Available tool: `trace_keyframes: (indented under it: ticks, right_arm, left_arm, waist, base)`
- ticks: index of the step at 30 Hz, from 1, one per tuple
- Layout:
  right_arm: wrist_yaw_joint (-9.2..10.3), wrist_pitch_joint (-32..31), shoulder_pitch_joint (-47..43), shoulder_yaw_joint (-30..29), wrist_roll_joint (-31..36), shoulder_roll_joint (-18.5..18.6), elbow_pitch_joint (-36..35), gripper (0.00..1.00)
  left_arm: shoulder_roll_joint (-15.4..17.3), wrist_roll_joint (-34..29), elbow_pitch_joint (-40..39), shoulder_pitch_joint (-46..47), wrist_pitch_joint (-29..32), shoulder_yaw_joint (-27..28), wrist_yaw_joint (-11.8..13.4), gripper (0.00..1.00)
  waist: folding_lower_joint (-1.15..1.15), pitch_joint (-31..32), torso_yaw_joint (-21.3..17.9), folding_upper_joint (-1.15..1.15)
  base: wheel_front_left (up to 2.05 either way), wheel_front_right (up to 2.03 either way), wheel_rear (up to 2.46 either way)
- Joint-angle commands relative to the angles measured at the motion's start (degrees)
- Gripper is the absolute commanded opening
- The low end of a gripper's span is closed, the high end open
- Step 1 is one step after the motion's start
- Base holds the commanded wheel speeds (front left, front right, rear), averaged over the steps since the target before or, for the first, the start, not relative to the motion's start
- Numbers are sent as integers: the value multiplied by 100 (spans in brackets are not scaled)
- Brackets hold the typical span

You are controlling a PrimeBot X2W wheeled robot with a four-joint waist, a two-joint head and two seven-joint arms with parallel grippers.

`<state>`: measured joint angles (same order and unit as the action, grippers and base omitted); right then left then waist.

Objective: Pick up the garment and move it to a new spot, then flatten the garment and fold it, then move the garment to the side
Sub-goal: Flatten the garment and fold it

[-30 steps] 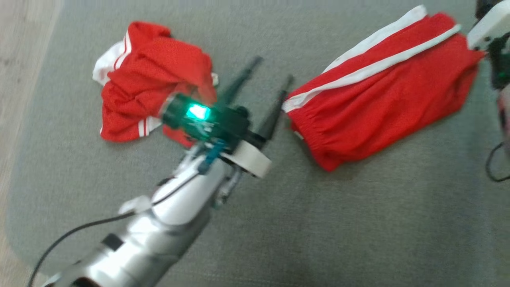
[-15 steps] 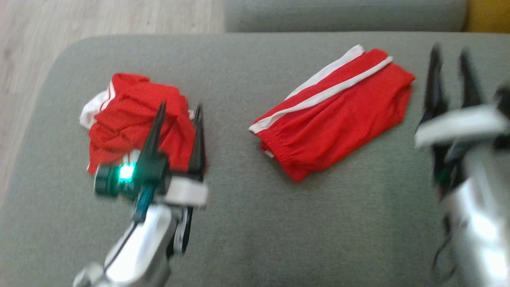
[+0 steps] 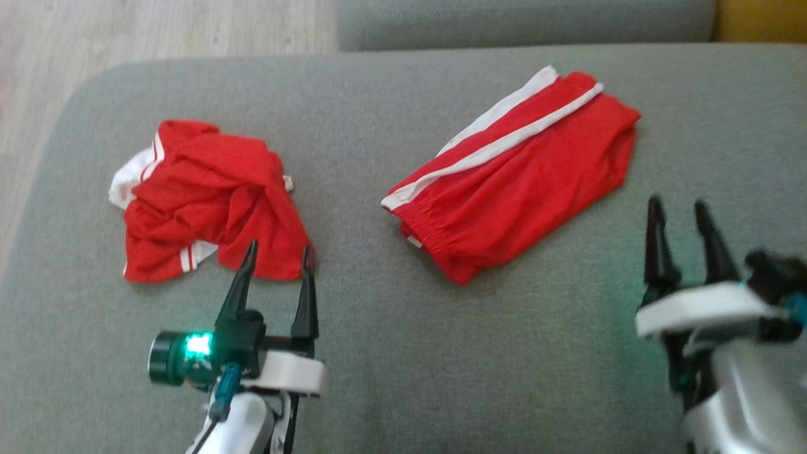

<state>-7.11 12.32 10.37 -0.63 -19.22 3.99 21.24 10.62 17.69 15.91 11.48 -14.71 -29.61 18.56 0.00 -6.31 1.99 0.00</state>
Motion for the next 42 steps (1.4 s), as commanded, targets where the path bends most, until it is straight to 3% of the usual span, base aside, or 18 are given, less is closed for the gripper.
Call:
trace_keyframes:
  ticks: [1, 6, 12, 20, 29, 31, 42]
  right_arm:
    - [-37, -158, 474, 8, 156, 18, -262, 100]
    - [-37, -1261, 1619, -423, 482, 366, 227, 100]
    - [-37, -1976, 2934, -1054, 683, 697, 1425, 100]
    - [-37, -2353, 3796, -1463, 1110, 948, 3111, 100]
    - [-37, -2209, 4154, -1581, 1317, 991, 4069, 100]
    - [-37, -2179, 4237, -1501, 1247, 940, 4199, 0]
    - [-37, -1538, 4235, -803, 191, 991, 4067, 0]
  left_arm:
    - [20, -87, -229, 373, -29, 250, -50, 100]
    - [-159, -285, -245, 747, -29, 279, -198, 100]
    - [-349, -402, -168, 1003, -29, 303, -371, 100]
    - [-467, -549, -70, 1149, -29, 314, -661, 100]
    - [-503, -689, -17, 1263, -29, 384, -799, 100]
    - [-511, -715, -23, 1269, -29, 418, -805, 100]
    - [-555, -794, -31, 1157, -29, 601, -851, 100]
  waist:
    - [0, -241, 120, 0]
    - [0, -894, 422, 0]
    - [0, -1334, 723, 0]
    - [0, -1482, 938, 0]
    - [0, -1502, 947, 0]
    - [0, -1510, 922, 0]
    - [0, -1326, 638, 0]
  base:
    - [0, 0, 0]
    - [0, 0, 0]
    - [0, 0, 0]
    - [0, 0, 0]
    - [0, 0, 0]
    - [0, 0, 0]
    - [0, 0, 0]
